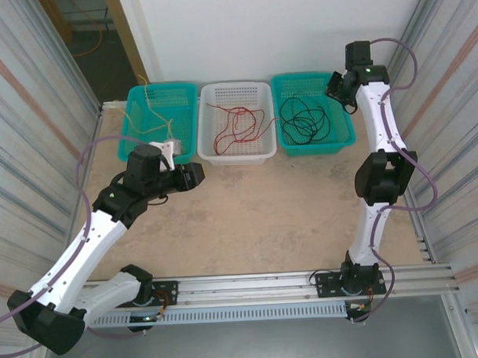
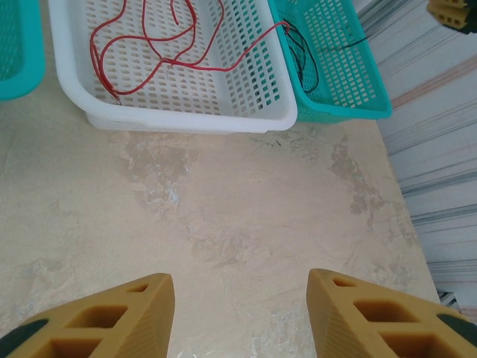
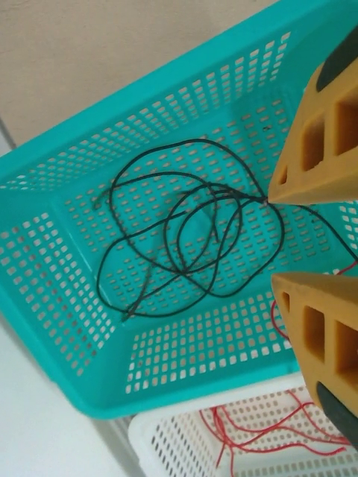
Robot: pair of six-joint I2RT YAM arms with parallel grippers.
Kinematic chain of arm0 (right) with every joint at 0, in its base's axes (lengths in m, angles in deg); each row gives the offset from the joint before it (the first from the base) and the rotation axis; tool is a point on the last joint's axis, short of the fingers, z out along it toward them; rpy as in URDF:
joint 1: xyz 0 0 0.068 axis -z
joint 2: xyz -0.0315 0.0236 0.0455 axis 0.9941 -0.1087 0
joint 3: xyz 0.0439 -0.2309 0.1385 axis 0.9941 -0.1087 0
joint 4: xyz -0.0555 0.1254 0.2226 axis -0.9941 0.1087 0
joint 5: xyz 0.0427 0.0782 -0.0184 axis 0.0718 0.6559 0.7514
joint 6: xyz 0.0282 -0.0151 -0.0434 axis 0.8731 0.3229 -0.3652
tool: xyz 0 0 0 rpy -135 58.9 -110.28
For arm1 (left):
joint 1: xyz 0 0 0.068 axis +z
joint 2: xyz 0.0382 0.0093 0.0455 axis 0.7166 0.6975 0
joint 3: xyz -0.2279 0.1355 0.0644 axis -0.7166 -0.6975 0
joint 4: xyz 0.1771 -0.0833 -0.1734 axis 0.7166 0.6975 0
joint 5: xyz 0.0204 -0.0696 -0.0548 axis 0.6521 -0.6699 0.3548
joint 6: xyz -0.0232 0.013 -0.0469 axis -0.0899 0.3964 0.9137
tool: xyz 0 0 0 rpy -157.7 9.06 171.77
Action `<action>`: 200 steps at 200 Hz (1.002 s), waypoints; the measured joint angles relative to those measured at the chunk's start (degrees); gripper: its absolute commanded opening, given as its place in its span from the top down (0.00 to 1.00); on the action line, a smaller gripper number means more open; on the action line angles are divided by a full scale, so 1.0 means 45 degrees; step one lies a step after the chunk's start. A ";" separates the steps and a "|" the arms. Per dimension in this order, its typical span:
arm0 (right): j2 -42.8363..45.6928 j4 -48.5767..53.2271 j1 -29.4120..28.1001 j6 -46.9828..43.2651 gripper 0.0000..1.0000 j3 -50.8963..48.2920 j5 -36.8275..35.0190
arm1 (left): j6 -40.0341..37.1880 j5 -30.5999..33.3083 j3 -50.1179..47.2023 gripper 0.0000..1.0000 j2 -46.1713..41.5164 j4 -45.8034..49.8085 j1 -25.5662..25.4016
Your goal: Untangle the cables
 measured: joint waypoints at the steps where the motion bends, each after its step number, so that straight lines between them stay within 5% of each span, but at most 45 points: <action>1: 0.0005 0.0000 0.0000 0.0005 0.61 -0.0005 0.0000 | -0.0005 0.0005 0.0000 0.48 0.0000 0.0000 0.0000; 34: 0.0986 -0.0117 -0.0092 -0.0102 0.45 -0.0971 -0.0010 | -0.0194 0.0486 0.0126 0.40 -0.0044 0.0277 0.0000; 53: 0.2424 -0.0452 -0.0306 -0.0165 0.38 -0.2322 -0.0058 | -0.0457 0.1093 0.0291 0.27 -0.0253 0.0345 0.0000; 98: 0.9107 -0.3167 -0.1540 -0.0908 0.14 -0.8956 -0.0529 | -0.0933 0.4017 0.0248 0.02 -0.1039 0.0063 0.0005; 114: 1.1574 -0.4337 -0.2467 -0.1253 0.09 -1.1516 -0.1030 | -0.1064 0.5401 -0.0223 0.01 -0.1166 -0.0491 0.0005; 120: 1.2444 -0.4711 -0.2822 -0.1370 0.00 -1.2454 -0.1166 | -0.1020 0.6052 -0.0447 0.01 -0.1161 -0.0661 0.0005; 157: 1.5790 -0.6839 -0.3147 -0.1005 0.01 -1.7364 -0.1535 | -0.2506 0.9806 -0.2788 0.01 -0.0486 -0.2924 0.0087; 200: 1.5616 -0.7825 -0.3094 -0.0384 0.01 -2.0944 -0.4294 | -0.5265 1.0530 -0.4911 0.01 0.1593 -0.6586 0.1234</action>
